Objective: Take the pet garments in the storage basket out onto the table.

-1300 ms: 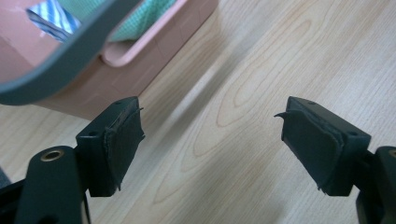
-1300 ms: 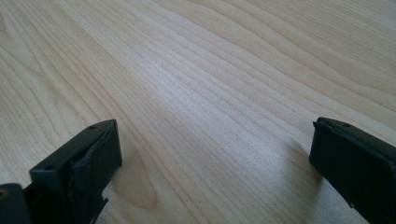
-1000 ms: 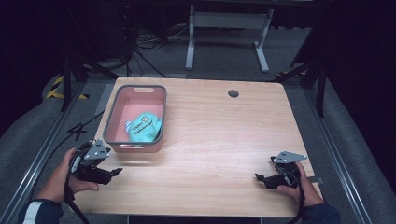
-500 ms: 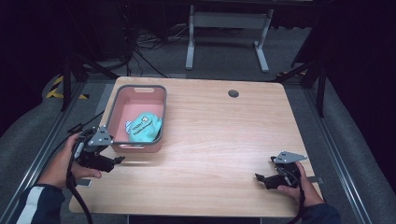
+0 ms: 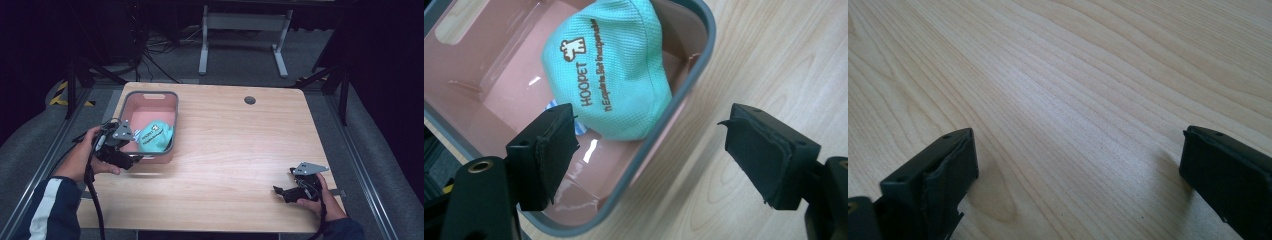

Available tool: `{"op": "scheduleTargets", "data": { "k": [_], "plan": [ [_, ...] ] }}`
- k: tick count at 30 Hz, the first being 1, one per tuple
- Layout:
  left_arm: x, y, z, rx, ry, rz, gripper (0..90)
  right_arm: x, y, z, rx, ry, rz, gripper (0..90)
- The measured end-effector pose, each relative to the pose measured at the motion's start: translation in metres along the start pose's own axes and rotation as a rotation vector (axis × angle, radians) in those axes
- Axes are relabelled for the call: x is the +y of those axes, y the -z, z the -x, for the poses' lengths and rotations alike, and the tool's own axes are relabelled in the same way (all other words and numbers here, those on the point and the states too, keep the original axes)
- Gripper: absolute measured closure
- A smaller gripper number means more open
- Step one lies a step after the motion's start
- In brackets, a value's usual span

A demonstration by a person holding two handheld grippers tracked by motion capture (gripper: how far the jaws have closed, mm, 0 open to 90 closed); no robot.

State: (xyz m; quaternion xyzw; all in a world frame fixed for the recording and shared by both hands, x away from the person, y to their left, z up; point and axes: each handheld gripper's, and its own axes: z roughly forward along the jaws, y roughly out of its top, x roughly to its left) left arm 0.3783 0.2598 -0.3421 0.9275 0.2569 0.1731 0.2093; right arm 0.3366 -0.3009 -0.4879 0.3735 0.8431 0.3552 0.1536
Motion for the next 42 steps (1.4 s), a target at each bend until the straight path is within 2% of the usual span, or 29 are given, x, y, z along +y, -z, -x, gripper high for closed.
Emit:
{"op": "scheduleTargets", "data": {
  "k": [2, 6, 8, 10, 13, 16, 17, 18, 19, 21, 22, 24, 27, 30, 32, 35, 36, 37, 38, 39, 42],
  "plan": [
    [0.003, -0.005, -0.006, -0.009, 0.002, -0.007, 20.7, 0.000, 0.000, 0.000, 0.000, 0.000, 0.000, 2.4],
    [0.012, -0.014, -0.018, -0.024, 0.014, -0.054, 20.8, 0.000, 0.000, 0.000, 0.000, 0.000, 0.000, 2.4],
    [0.018, -0.018, -0.024, -0.012, 0.010, -0.073, 22.2, 0.000, 0.000, 0.000, 0.000, 0.000, 0.000, 2.4],
    [0.021, -0.021, -0.027, -0.023, 0.009, -0.076, 22.1, 0.000, 0.000, 0.000, 0.000, 0.000, 0.000, 2.4],
    [0.032, -0.032, -0.036, -0.045, 0.000, -0.117, 22.0, 0.000, 0.000, 0.000, 0.000, 0.000, 0.000, 2.4],
    [0.036, -0.039, -0.040, -0.061, 0.002, -0.131, 22.0, 0.000, 0.000, 0.000, 0.000, 0.000, 0.000, 2.4],
    [0.038, -0.043, -0.042, -0.066, 0.000, -0.138, 22.1, 0.000, 0.000, 0.000, 0.001, 0.001, 0.000, 2.4],
    [0.043, -0.052, -0.046, -0.071, -0.003, -0.166, 22.0, 0.000, 0.000, 0.000, 0.002, 0.003, 0.000, 2.4],
    [0.044, -0.056, -0.047, -0.078, 0.005, -0.165, 22.0, 0.000, 0.000, 0.000, 0.002, 0.004, 0.000, 2.4],
    [0.048, -0.067, -0.051, -0.090, 0.004, -0.193, 22.0, 0.000, 0.000, 0.000, 0.002, 0.004, 0.000, 2.4],
    [0.048, -0.067, -0.051, -0.090, 0.004, -0.193, 22.0, 0.000, 0.000, 0.000, 0.002, 0.004, 0.000, 2.4],
    [0.052, -0.080, -0.056, -0.091, 0.016, -0.229, 20.8, 0.000, 0.000, 0.000, 0.002, 0.004, 0.000, 2.4],
    [0.055, -0.090, -0.059, -0.098, 0.023, -0.251, 20.6, 0.000, 0.000, 0.000, 0.002, 0.004, -0.001, 2.4],
    [0.056, -0.103, -0.063, -0.082, 0.024, -0.306, 21.2, 0.000, 0.000, 0.000, 0.002, 0.003, 0.000, 2.4],
    [0.055, -0.110, -0.064, -0.106, 0.026, -0.321, 21.2, 0.000, 0.000, 0.000, 0.002, 0.004, 0.000, 2.4],
    [0.054, -0.121, -0.067, -0.109, 0.033, -0.333, 21.3, 0.000, 0.000, 0.000, 0.002, 0.004, -0.001, 2.4],
    [0.054, -0.125, -0.068, -0.117, 0.037, -0.361, 21.2, 0.000, 0.000, 0.000, 0.002, 0.004, -0.001, 2.4],
    [0.054, -0.131, -0.069, -0.104, 0.040, -0.380, 21.3, 0.000, 0.000, 0.000, 0.002, 0.004, -0.001, 2.4],
    [0.054, -0.131, -0.069, -0.104, 0.040, -0.380, 21.2, 0.000, 0.000, 0.000, 0.002, 0.004, -0.001, 2.4],
    [0.053, -0.136, -0.069, -0.102, 0.042, -0.417, 21.2, 0.000, 0.000, 0.000, 0.001, 0.004, -0.001, 2.4],
    [0.049, -0.148, -0.073, -0.116, 0.083, -0.447, 16.9, 0.000, 0.000, 0.000, 0.001, 0.002, 0.001, 2.1]
  ]
}}
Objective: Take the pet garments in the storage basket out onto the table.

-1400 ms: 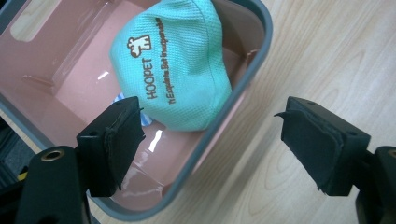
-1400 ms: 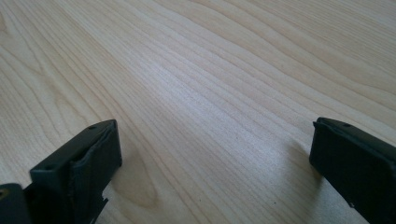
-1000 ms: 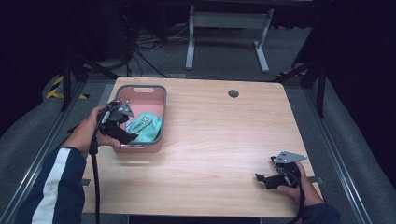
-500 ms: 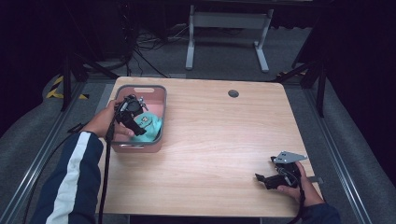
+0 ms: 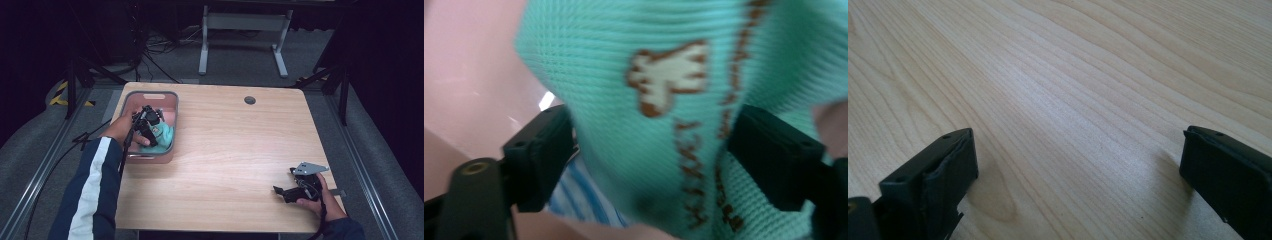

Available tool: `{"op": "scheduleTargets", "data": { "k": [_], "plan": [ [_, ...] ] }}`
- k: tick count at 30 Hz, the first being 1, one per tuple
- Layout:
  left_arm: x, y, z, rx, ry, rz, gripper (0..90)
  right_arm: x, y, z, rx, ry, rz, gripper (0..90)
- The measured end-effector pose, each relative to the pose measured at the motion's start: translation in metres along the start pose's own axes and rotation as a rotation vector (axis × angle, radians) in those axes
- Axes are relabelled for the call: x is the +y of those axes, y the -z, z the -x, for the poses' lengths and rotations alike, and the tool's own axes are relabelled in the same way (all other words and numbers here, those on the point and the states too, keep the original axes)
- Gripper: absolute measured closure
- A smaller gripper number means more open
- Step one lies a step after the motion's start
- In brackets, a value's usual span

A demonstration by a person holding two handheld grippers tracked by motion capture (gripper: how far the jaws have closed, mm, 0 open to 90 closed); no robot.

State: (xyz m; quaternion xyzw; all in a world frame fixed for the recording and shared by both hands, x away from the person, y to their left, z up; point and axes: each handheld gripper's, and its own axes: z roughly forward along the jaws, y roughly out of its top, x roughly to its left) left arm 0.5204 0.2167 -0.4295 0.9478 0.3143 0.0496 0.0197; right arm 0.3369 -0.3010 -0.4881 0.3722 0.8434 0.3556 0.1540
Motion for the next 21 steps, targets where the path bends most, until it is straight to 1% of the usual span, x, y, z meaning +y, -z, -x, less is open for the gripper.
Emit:
{"op": "scheduleTargets", "data": {
  "k": [1, 2, 3, 4, 5, 6, 8, 10, 11, 12, 13, 15, 17, 19, 20, 21],
  "plan": [
    [0.001, -0.004, 0.000, -0.007, 0.006, -0.024, 17.2, 0.000, 0.000, 0.000, 0.000, -0.001, 0.000, 2.0],
    [0.002, -0.009, 0.000, -0.022, 0.015, -0.036, 16.8, 0.000, 0.000, 0.000, 0.000, 0.000, -0.001, 2.0],
    [0.003, -0.010, -0.001, -0.018, 0.023, -0.045, 10.1, 0.000, 0.000, 0.000, -0.002, -0.001, -0.002, 2.0],
    [0.004, -0.012, -0.002, -0.022, 0.040, -0.049, 6.2, 0.000, 0.000, 0.000, -0.002, -0.001, -0.001, 2.0],
    [0.004, -0.012, -0.003, -0.039, 0.045, -0.055, 5.2, 0.000, 0.000, 0.000, -0.002, -0.001, -0.001, 2.0],
    [0.004, -0.012, -0.004, -0.058, 0.060, -0.053, 6.2, 0.000, 0.000, 0.000, -0.002, -0.001, -0.001, 2.0],
    [0.002, -0.012, -0.006, -0.091, 0.069, -0.050, 11.2, 0.000, 0.000, 0.000, -0.002, -0.001, -0.001, 2.0],
    [0.003, -0.011, -0.005, -0.093, 0.059, -0.046, 13.8, 0.000, 0.000, 0.000, -0.002, -0.002, -0.002, 2.0],
    [0.003, -0.010, -0.004, -0.094, 0.043, -0.044, 16.4, 0.000, 0.000, 0.000, -0.002, -0.001, -0.001, 2.0],
    [0.004, -0.009, -0.003, -0.100, 0.036, -0.049, 18.9, 0.000, 0.000, 0.000, -0.002, -0.001, -0.001, 2.0],
    [0.005, -0.008, -0.001, -0.098, 0.024, -0.053, 22.0, 0.000, 0.000, 0.000, -0.002, -0.001, -0.001, 2.0],
    [0.006, -0.004, 0.001, -0.104, -0.003, -0.054, 32.4, 0.000, 0.000, 0.000, -0.002, -0.001, -0.001, 2.0],
    [0.007, -0.002, 0.004, -0.104, 0.006, -0.047, 44.2, 0.000, 0.000, 0.000, -0.002, -0.001, -0.001, 2.0],
    [0.008, -0.001, 0.006, -0.101, 0.005, -0.038, 56.5, 0.000, 0.000, 0.000, -0.001, -0.001, -0.001, 1.9],
    [0.009, -0.001, 0.009, -0.089, 0.011, -0.026, 56.5, 0.000, 0.000, 0.000, -0.001, -0.001, -0.001, 1.9],
    [0.009, 0.000, 0.011, -0.088, 0.008, -0.022, 60.5, 0.000, 0.000, 0.000, -0.001, -0.001, 0.000, 1.9]
  ]
}}
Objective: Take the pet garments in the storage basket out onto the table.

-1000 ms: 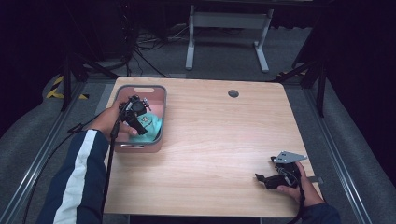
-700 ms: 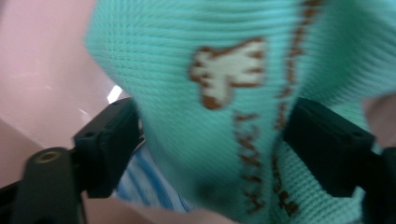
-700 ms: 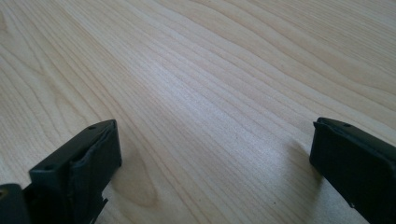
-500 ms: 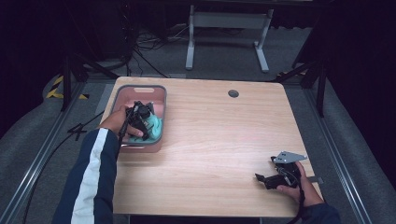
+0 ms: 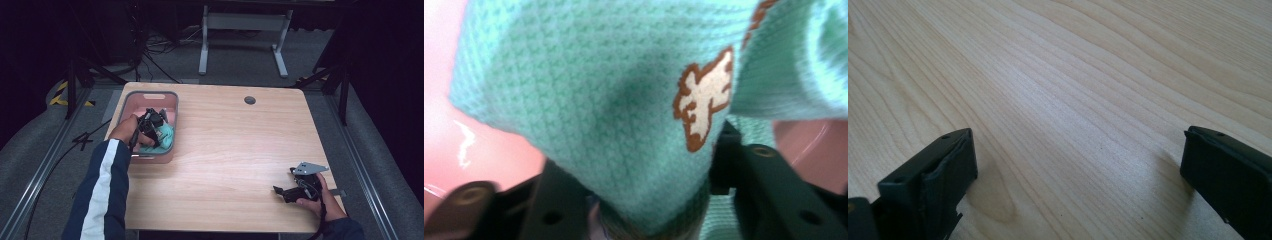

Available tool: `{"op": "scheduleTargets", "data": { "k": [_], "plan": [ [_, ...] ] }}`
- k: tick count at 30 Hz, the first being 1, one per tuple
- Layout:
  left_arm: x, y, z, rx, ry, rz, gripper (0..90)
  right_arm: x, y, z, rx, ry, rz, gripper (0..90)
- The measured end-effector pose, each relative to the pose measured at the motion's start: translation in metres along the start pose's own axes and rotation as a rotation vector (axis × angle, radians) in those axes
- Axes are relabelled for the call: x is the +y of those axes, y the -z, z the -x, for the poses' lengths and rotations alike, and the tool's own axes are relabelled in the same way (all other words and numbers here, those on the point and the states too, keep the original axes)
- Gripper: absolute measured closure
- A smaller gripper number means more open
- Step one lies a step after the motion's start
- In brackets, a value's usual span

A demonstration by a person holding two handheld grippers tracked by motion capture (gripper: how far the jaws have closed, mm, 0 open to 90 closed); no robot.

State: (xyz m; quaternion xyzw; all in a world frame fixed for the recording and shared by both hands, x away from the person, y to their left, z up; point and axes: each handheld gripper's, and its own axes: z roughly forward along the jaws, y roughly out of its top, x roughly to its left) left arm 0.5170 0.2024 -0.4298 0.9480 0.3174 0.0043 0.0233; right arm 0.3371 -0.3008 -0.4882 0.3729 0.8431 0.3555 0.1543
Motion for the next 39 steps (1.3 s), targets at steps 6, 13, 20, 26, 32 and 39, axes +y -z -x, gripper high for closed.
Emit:
{"op": "scheduleTargets", "data": {
  "k": [6, 13, 20, 26, 32, 39],
  "plan": [
    [-0.010, 0.002, 0.000, 0.033, 0.017, 0.073, 71.2, 0.000, 0.000, 0.000, -0.002, -0.001, -0.002, 1.8],
    [-0.025, 0.020, -0.003, 0.080, 0.065, 0.202, 73.1, 0.000, 0.000, 0.000, -0.001, -0.001, -0.002, 1.9],
    [-0.044, 0.054, -0.003, 0.146, 0.094, 0.314, 73.7, 0.000, 0.000, 0.000, -0.002, -0.002, -0.002, 1.9],
    [-0.057, 0.080, 0.003, 0.170, 0.088, 0.407, 73.8, 0.000, 0.000, 0.000, -0.002, -0.001, -0.002, 1.9],
    [-0.061, 0.096, 0.013, 0.199, 0.069, 0.453, 74.0, 0.000, 0.000, 0.000, -0.001, -0.002, -0.002, 1.8],
    [-0.063, 0.108, 0.026, 0.234, 0.044, 0.500, 74.0, 0.000, 0.001, 0.000, -0.001, -0.003, -0.003, 1.9]
  ]
}}
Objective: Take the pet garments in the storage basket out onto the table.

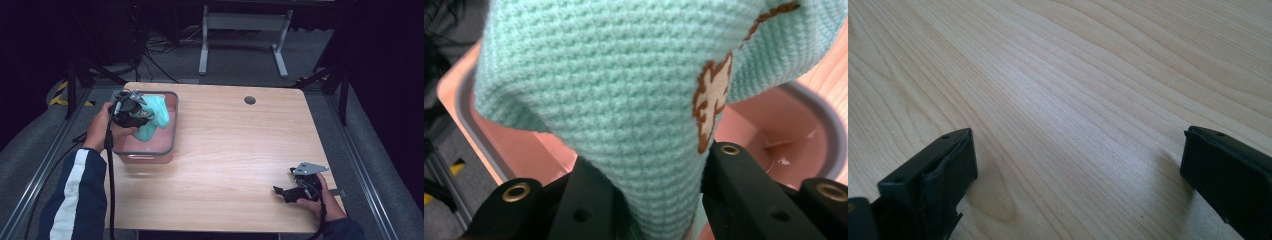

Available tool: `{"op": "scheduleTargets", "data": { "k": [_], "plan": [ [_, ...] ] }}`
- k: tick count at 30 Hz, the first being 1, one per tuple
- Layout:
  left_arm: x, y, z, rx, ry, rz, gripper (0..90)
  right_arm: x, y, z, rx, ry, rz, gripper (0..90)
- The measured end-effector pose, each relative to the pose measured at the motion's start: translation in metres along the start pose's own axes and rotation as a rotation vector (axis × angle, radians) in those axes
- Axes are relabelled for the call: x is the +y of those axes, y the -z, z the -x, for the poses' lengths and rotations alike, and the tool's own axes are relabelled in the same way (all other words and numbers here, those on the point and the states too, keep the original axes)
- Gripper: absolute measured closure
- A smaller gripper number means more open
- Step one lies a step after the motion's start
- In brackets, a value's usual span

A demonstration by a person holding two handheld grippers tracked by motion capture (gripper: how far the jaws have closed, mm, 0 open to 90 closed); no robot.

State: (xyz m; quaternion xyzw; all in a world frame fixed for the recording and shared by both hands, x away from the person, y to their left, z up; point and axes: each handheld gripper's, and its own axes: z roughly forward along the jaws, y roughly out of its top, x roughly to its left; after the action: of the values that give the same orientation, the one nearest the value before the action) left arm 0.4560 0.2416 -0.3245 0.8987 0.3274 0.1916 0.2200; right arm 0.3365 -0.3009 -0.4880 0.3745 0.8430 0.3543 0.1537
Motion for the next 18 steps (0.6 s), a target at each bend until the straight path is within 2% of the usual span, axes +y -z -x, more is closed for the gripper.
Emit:
{"op": "scheduleTargets", "data": {
  "k": [10, 14, 16, 18],
  "plan": [
    [0.010, 0.025, 0.011, -0.002, -0.028, 0.077, 74.0, 0.000, 0.000, 0.000, 0.000, 0.000, 0.000, 1.9],
    [0.014, 0.028, 0.018, -0.011, -0.044, 0.091, 74.0, 0.000, 0.000, 0.000, 0.000, 0.000, -0.001, 1.9],
    [0.017, 0.030, 0.023, -0.015, -0.068, 0.099, 74.0, 0.000, 0.000, 0.000, 0.000, -0.001, 0.000, 1.9],
    [0.020, 0.031, 0.027, -0.025, -0.069, 0.109, 74.0, 0.000, 0.000, 0.000, 0.000, 0.000, -0.001, 1.9]
  ]
}}
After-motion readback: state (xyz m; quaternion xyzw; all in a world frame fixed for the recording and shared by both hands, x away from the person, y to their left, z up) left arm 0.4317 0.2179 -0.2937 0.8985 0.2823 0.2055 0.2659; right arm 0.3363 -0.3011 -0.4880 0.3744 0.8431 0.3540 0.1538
